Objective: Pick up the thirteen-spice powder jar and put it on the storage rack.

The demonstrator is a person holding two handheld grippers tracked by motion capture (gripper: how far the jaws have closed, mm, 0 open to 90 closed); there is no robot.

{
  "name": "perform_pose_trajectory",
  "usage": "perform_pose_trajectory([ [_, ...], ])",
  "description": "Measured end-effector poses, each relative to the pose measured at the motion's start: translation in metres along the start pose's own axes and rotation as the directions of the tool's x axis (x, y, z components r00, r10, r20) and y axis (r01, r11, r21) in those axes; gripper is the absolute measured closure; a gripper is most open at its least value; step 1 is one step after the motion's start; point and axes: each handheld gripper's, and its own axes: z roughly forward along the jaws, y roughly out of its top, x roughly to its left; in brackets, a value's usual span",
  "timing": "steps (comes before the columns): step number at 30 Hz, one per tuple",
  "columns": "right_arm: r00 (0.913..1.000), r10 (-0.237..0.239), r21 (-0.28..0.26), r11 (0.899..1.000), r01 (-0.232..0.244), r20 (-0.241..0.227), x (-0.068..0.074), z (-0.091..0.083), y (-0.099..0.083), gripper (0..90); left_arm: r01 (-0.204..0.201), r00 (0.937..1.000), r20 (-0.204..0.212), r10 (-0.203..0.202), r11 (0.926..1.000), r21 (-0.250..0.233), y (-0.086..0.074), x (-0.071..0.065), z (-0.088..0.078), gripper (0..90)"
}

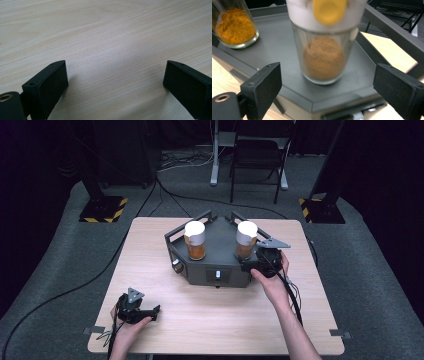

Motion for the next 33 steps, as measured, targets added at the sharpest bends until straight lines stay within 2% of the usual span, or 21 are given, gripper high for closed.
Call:
perform_pose_trajectory([
  [12, 0.9998, 0.019, -0.015, 1.0, -0.019, 0.005, -0.011, -0.016, -0.033, 7.6, -0.002, 1.0, 0.0, 0.002, 1.0, 0.002, 0.0, 0.0, 0.0, 5.5],
  [22, 0.9993, 0.025, -0.01, 1.0, -0.025, 0.03, -0.015, -0.022, -0.064, 8.0, -0.002, 1.0, 0.0, 0.002, 1.0, 0.002, 0.0, -0.001, 0.0, 5.5],
  [33, 0.9984, 0.036, 0.03, 0.999, -0.038, 0.044, -0.023, -0.025, -0.093, 8.1, -0.001, 1.0, 0.0, 0.001, 1.0, 0.001, 0.0, -0.001, 0.0, 5.6],
])
